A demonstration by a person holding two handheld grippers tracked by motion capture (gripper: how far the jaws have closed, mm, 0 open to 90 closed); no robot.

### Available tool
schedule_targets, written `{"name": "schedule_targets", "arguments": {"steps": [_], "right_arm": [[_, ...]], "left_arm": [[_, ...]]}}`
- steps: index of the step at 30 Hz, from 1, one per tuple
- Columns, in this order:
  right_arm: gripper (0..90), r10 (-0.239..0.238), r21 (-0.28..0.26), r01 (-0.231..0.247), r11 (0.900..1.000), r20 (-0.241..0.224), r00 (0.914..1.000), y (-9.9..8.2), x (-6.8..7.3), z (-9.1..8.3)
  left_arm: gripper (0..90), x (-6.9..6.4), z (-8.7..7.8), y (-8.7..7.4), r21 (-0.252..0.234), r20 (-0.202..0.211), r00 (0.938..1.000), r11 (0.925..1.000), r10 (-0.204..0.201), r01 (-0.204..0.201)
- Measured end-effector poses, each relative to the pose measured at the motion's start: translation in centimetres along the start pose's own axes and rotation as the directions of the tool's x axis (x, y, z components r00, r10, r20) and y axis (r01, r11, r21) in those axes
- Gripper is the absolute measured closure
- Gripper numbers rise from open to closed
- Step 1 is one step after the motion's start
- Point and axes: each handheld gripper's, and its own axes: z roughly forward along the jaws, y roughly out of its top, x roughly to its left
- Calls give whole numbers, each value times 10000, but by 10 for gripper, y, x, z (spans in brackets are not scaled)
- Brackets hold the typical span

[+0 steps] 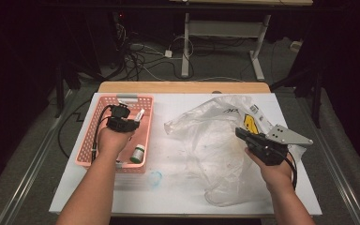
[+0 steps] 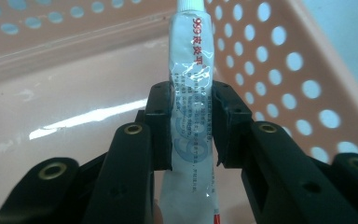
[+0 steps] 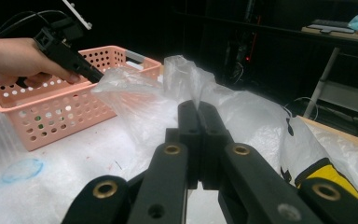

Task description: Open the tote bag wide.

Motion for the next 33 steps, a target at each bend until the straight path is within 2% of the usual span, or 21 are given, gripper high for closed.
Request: {"name": "schedule_targets", "arguments": {"steps": [7, 13, 21, 28, 30, 31, 32, 33], "right_arm": [[900, 50, -7, -50, 10000, -34, 10000, 0, 0, 0], [900, 67, -31, -67, 10000, -14, 10000, 0, -1, -2], [900, 88, -1, -88, 10000, -32, 10000, 0, 0, -1], [900, -16, -5, 16, 10000, -41, 10000, 1, 2, -1], [900, -12, 16, 12, 10000, -30, 10000, 0, 2, -1], [900, 26, 48, -26, 10000, -35, 10000, 0, 2, -1], [900, -24, 81, 24, 10000, -38, 10000, -1, 2, -1], [900, -39, 89, 39, 10000, -27, 10000, -1, 2, -1]], "left_arm": [[693, -2, -14, -5, -644, 185, 9998, 9979, -27, 39], [693, -6, -32, -15, -1489, 371, 9993, 9889, 81, -25], [693, -13, -53, -31, -2323, 557, 9977, 9724, 375, -236], [692, -25, -67, -44, -2949, 664, 9945, 9538, 806, -576], [693, -30, -70, -48, -3136, 701, 9933, 9473, 918, -654], [692, -32, -72, -51, -3354, 815, 9916, 9396, 1009, -680], [692, -35, -74, -53, -3462, 882, 9904, 9355, 1069, -701], [692, -37, -75, -55, -3502, 909, 9892, 9336, 1147, -761]]}}
